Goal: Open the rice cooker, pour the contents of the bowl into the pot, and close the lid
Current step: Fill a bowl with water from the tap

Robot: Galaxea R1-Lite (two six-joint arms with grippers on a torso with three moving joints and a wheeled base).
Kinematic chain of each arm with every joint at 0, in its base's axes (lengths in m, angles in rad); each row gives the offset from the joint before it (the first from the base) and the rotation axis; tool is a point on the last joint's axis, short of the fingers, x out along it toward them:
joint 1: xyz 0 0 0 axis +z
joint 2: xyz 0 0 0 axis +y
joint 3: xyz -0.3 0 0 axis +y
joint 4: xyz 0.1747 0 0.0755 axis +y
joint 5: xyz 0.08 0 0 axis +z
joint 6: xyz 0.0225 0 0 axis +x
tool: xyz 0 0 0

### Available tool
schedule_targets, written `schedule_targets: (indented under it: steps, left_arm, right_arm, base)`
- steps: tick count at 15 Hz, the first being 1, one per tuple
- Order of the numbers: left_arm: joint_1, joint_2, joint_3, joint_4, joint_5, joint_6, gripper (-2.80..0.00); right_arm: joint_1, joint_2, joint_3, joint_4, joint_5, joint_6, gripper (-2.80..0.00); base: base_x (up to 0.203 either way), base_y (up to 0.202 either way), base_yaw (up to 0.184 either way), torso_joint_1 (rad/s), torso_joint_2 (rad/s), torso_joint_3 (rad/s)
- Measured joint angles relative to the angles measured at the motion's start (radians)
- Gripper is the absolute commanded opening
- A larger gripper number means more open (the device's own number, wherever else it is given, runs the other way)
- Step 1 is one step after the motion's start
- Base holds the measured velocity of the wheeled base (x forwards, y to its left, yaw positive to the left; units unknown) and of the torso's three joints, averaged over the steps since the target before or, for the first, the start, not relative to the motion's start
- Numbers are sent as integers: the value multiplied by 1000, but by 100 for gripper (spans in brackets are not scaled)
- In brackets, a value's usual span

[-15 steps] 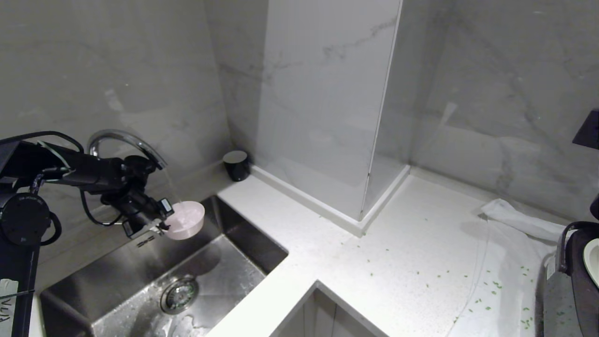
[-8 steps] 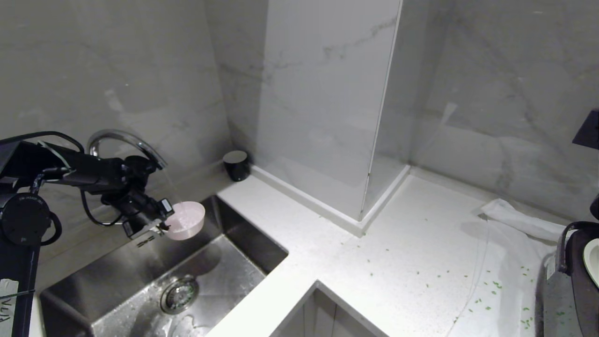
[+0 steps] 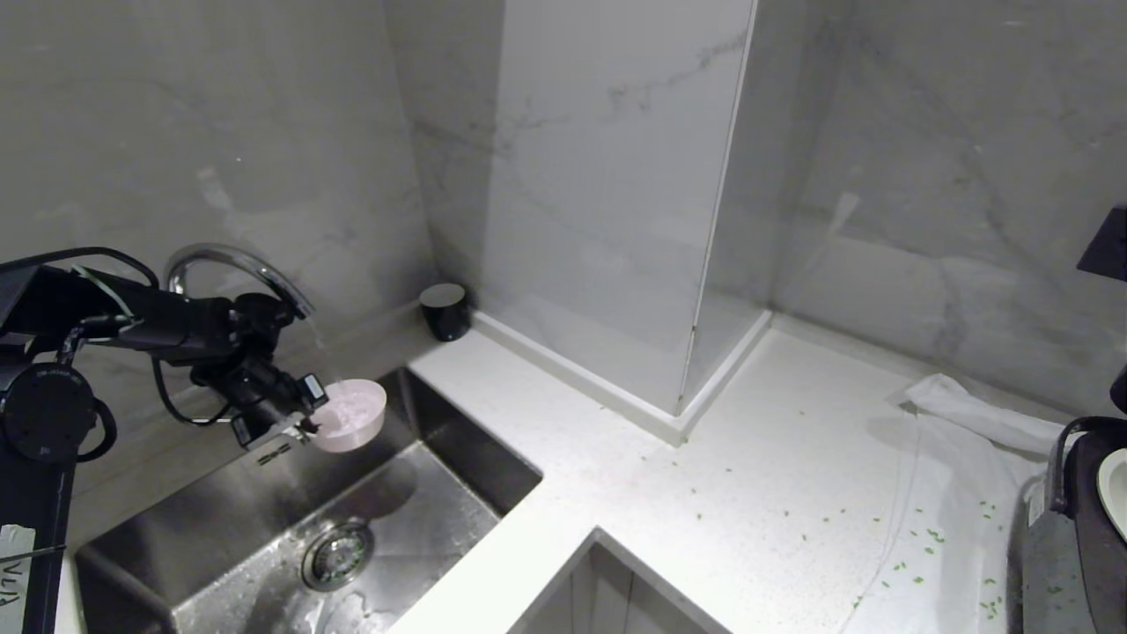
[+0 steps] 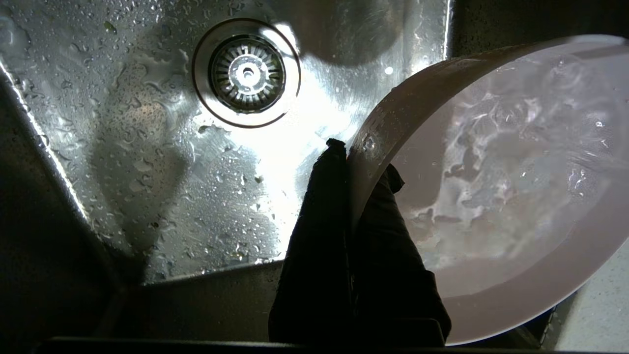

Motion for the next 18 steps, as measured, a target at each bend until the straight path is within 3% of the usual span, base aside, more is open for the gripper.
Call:
schedule_targets:
  steps: [12, 18]
  left_arm:
    - [-26, -15, 18, 1, -18, -10, -280]
    - [-117, -66, 73, 4, -18, -48, -280]
  right_arm:
    - [0, 0, 0, 0, 0, 0, -280]
    - [0, 0, 0, 0, 0, 0, -280]
  base:
    - [0, 0, 0, 0, 0, 0]
    - [0, 0, 0, 0, 0, 0]
